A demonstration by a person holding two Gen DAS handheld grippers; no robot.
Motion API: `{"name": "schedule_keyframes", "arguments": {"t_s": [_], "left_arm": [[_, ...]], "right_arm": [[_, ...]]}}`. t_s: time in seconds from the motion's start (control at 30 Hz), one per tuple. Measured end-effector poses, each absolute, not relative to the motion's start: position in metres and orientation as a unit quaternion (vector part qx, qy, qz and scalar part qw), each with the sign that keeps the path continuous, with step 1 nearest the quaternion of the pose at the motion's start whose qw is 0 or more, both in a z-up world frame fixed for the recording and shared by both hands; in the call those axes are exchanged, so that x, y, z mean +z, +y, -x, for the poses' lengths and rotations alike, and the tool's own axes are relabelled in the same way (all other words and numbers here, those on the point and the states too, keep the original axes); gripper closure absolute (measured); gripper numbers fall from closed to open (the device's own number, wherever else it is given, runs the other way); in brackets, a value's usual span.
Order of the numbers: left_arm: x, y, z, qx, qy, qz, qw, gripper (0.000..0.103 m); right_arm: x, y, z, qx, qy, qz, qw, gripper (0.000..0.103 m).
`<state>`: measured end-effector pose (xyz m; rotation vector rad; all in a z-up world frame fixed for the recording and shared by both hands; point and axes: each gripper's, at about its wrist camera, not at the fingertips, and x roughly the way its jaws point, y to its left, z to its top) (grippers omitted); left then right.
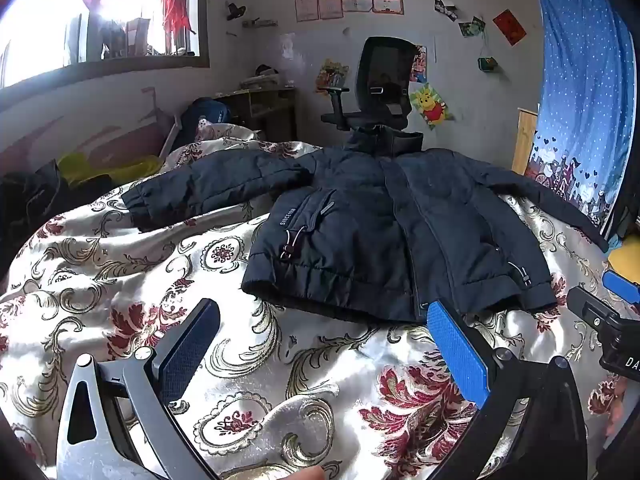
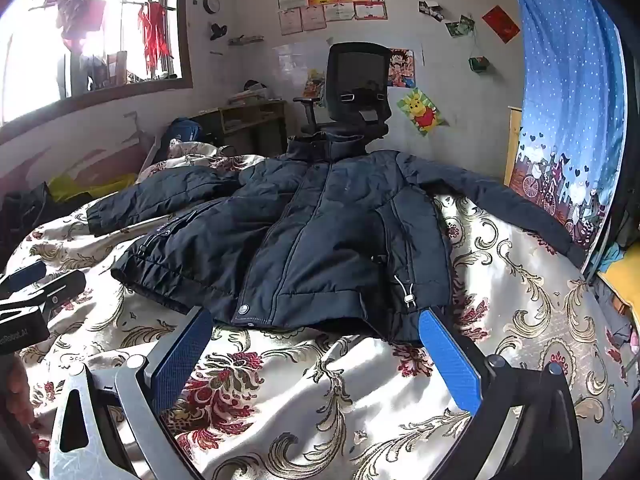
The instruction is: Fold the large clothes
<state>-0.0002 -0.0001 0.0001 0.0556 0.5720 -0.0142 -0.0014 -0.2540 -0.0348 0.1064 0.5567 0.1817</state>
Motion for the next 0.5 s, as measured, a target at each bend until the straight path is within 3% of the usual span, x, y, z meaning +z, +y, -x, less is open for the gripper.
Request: {"name": "schedule_keyframes", "arguments": {"t_s": [0.5], "left_arm": [[0.0000,-0.0001,0.0002,-0.009,0.285,-0.026,0.958,0.001]], "right_arm": [[-0.0367,-0.2539,0.0012,0.091,0.274,-0.051,0.956,0.000]]}}
